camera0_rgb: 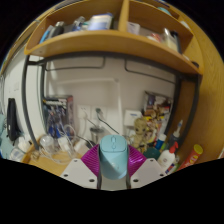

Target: Arrange mouse

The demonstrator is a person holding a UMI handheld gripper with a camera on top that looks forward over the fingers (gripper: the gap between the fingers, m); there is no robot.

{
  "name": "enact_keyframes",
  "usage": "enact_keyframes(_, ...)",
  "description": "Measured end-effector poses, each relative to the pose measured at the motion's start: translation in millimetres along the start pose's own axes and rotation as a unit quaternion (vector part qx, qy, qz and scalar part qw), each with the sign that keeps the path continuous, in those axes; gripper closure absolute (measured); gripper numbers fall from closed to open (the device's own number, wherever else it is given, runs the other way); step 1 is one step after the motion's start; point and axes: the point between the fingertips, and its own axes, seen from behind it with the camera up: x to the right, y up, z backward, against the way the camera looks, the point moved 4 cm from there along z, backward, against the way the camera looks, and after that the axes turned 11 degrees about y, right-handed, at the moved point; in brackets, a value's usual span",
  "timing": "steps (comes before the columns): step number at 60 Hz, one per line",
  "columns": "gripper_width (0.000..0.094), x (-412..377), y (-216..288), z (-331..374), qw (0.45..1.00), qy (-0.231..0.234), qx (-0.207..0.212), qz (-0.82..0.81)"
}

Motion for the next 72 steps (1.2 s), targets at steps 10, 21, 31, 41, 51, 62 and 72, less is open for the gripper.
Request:
enact_keyframes(10,0.0604,70,-88,-15,0.998,0.006,-0.061,-0.027)
enact_keyframes(21,0.0605,90,-180,-39,0.988,0.031,-0.149,-0.036)
enact_keyframes(31,0.0592,96,-222,-50,0.981,0.038,-0.179,-0.059)
enact_keyframes(41,0.0519,94,-239,-53,0.979,0.048,-0.19,-0.062)
enact_keyframes(51,0.0313,96,-238,-53,0.979,0.039,-0.19,-0.069)
enact_keyframes(62,0.0073,86,-221,-21,0.977,0.025,-0.2,-0.069)
enact_keyframes(72,0.0071,58,-157,32,0.984,0.003,-0.149,-0.092)
